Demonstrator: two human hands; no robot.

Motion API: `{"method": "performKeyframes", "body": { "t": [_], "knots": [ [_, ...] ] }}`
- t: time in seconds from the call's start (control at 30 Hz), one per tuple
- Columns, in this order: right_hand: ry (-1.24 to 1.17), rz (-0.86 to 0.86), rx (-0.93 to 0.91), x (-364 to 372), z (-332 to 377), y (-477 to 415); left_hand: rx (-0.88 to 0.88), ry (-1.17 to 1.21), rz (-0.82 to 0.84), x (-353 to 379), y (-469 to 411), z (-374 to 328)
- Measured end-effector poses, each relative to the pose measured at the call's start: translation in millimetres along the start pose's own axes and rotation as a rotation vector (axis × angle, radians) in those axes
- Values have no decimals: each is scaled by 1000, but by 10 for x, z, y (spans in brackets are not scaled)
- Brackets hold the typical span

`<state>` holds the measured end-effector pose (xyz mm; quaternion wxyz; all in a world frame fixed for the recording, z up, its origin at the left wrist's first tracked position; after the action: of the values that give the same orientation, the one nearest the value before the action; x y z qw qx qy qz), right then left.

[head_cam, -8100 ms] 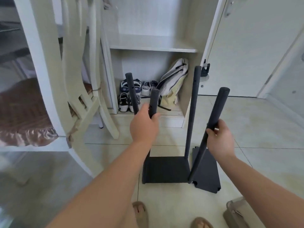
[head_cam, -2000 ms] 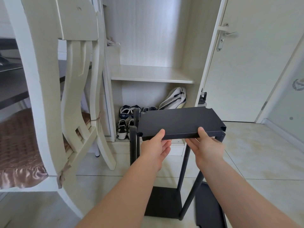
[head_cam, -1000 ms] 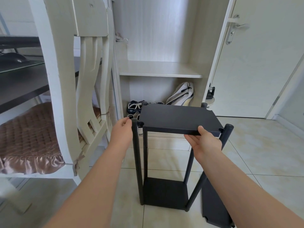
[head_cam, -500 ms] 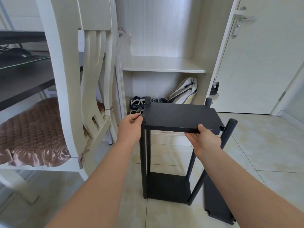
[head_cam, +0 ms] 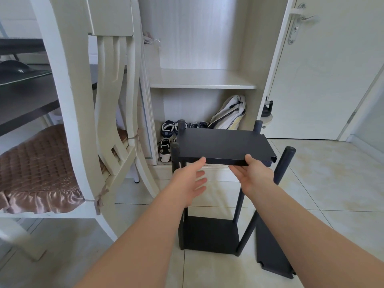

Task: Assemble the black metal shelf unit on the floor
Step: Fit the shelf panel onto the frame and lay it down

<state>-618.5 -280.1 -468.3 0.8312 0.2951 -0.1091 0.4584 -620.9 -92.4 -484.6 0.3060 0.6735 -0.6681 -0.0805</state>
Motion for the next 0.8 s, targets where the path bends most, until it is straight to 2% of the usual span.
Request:
{"method": "performKeyframes", "body": {
  "t": [0.13, 0.37, 0.6, 0.8],
  "knots": [
    [16, 8, 6, -8, -31, -52, 70, 297, 24, 199, -179, -32],
    [45, 30, 10, 3, -33, -185, 62, 564, -14, 281, -333, -7],
    [35, 65, 33, 57, -73, -214, 71, 601, -7, 267, -358, -21],
    [126, 90, 42, -123, 79, -181, 64, 597, 8, 302, -360, -32]
  ]
}}
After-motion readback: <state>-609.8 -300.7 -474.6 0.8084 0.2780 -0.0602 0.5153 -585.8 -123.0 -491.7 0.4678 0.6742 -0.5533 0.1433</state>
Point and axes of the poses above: each hand's wrist, its own y-axis away from the middle knuckle, its own x-axis out of the palm, z = x × y, the point moved 8 cm from there along -y, towards the middle knuckle, and after that the axes turned 2 degrees about -x, right-handed, at the moved point
